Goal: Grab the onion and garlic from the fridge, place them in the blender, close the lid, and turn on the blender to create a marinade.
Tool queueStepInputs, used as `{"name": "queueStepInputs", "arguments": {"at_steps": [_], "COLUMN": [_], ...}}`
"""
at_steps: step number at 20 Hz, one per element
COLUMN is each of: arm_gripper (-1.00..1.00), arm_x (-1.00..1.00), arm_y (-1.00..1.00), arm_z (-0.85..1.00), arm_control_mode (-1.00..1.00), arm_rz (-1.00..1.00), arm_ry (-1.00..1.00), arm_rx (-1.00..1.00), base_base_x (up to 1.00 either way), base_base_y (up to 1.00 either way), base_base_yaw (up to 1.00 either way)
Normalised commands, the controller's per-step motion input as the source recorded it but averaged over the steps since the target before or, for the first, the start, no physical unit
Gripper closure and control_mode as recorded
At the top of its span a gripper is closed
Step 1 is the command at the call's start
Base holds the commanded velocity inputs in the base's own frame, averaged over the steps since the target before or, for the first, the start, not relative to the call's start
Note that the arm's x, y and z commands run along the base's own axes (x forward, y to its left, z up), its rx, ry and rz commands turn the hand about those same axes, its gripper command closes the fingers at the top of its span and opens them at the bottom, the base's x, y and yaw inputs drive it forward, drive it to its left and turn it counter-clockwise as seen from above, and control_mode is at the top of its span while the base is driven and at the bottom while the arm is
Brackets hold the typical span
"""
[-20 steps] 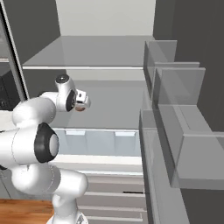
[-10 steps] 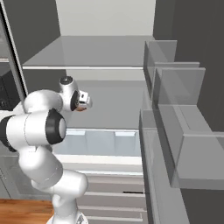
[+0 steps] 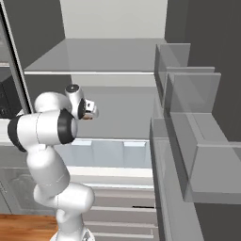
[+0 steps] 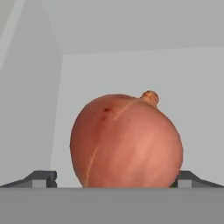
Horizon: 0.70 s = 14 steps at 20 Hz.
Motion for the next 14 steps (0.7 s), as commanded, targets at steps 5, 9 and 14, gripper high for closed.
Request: {"name": "queueStepInputs", "arguments": {"at_steps": [5,9,14], "arm_gripper": [-1.0,-1.0,1.0], "arm_x": [0.38,0.38,0.07], "arm_y": [0.0,0.0,0.0], "arm_z": [-0.15,-0.15,-0.32], "arm_control_mode": [-1.0,-1.0,-1.0], "arm_rz": [0.0,0.0,0.0], "arm_ry": [0.0,0.0,0.0], "arm_rx": [-0.01,0.0,0.0], "base_base_x": [0.0,0.0,0.0], "base_base_y": [0.0,0.0,0.0], "base_base_yaw": [0.0,0.0,0.0]}}
